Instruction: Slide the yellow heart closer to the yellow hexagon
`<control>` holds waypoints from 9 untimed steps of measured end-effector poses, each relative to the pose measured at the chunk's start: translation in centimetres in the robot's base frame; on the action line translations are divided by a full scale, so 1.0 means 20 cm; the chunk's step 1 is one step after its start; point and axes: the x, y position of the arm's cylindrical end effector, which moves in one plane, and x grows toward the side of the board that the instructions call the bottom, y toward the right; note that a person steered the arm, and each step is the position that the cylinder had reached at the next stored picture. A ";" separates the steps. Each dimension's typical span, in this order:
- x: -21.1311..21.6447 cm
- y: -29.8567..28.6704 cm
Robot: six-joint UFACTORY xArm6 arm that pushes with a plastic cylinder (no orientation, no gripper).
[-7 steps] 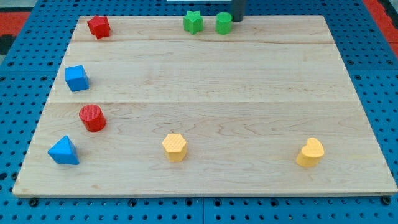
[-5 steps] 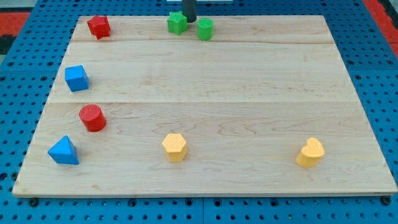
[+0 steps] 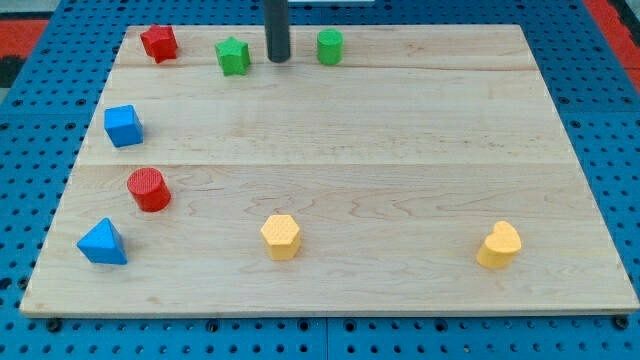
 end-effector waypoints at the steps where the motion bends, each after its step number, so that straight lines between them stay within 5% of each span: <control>1: 0.00 -0.28; 4: 0.67 -0.51; 5: 0.47 -0.47; 6: 0.65 -0.30; 8: 1.27 -0.52; 9: 1.22 -0.50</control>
